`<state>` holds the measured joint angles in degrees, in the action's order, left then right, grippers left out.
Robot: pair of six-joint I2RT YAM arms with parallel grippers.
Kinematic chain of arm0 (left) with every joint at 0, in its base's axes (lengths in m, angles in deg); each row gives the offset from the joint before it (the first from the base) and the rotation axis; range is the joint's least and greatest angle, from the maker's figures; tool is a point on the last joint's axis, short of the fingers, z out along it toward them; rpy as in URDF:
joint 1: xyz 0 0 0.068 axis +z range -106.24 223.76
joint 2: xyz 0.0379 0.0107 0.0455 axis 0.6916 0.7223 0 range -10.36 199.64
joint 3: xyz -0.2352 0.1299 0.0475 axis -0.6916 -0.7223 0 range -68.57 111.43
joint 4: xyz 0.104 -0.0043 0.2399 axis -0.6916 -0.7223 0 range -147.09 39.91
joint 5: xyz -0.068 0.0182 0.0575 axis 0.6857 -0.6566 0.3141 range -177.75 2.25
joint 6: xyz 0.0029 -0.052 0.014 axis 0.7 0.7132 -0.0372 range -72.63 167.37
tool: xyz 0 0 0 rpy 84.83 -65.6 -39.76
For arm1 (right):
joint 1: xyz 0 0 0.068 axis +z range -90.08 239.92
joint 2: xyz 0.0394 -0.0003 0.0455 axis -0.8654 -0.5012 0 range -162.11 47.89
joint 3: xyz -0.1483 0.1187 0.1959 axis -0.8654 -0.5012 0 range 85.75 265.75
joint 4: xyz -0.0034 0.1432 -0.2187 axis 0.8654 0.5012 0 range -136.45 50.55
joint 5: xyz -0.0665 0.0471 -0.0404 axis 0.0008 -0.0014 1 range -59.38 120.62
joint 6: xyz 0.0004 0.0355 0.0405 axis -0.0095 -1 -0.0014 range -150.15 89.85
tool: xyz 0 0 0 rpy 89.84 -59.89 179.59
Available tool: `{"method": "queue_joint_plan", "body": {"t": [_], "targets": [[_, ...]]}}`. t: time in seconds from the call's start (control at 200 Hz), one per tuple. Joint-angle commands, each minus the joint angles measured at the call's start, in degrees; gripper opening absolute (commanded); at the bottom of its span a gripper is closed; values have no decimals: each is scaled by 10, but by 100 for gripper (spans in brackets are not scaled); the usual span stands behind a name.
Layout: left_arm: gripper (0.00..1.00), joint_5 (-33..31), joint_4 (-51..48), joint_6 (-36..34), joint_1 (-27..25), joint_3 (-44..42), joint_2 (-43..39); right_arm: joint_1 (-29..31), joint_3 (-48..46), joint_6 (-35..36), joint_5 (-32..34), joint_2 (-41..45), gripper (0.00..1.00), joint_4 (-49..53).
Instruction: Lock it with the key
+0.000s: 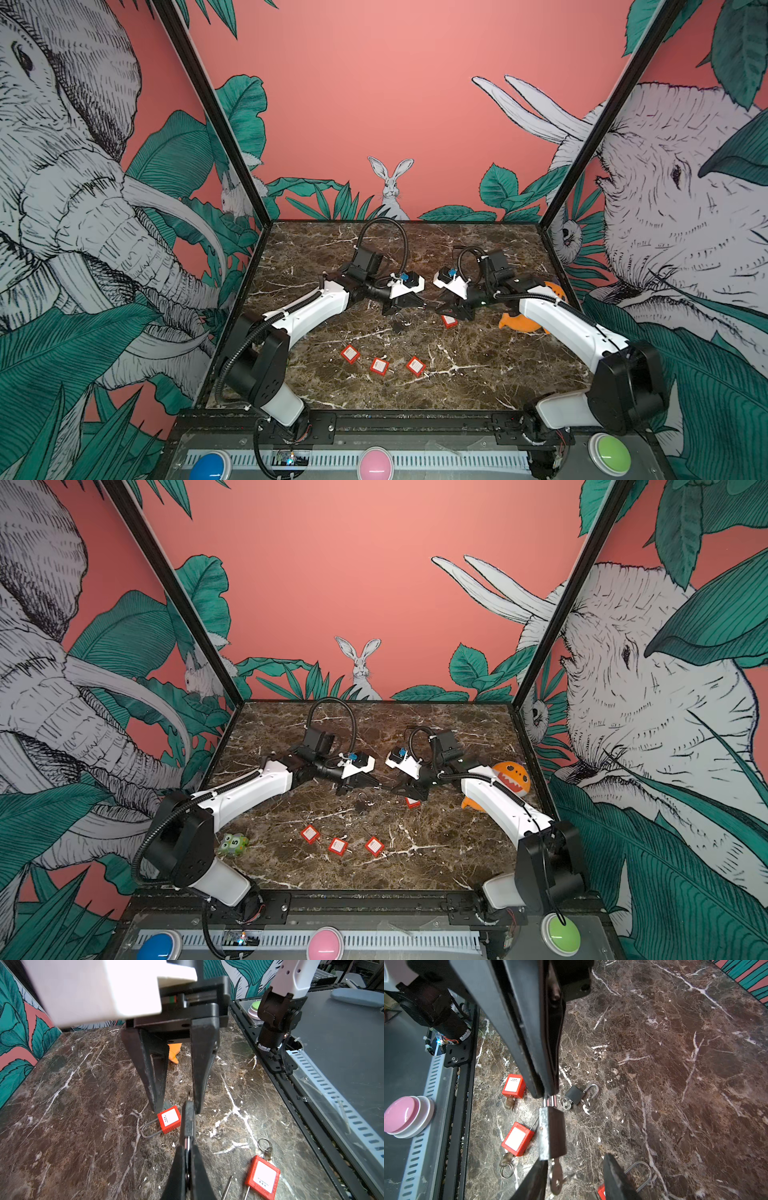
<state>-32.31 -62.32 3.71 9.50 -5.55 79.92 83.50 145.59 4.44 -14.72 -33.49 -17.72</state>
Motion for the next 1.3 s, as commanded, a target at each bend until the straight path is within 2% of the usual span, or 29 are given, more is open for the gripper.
{"method": "queue_joint_plan", "body": {"t": [0.0,0.225,0.445,0.575,0.825,1.156,1.216,1.296], "targets": [[0,25,-3,-26,-5,33,6,8,1,3,-50,-17,39,-70],[0,24,-19,-41,-5,48,17,27,-14,2,-52,-12,38,-61],[0,46,-34,-54,-5,45,14,27,-39,-5,-27,11,24,-85],[0,36,-41,-64,-5,39,7,28,-39,1,-22,20,20,-77],[0,34,-51,-71,-6,35,5,28,-41,7,-28,31,18,-72],[0,13,-35,-72,-6,31,2,29,-41,20,-31,31,0,-69],[17,6,-13,-62,-5,20,-4,29,-44,14,-31,32,0,-78],[35,-5,-7,-65,1,9,-16,30,-54,0,-32,36,0,-98]]}}
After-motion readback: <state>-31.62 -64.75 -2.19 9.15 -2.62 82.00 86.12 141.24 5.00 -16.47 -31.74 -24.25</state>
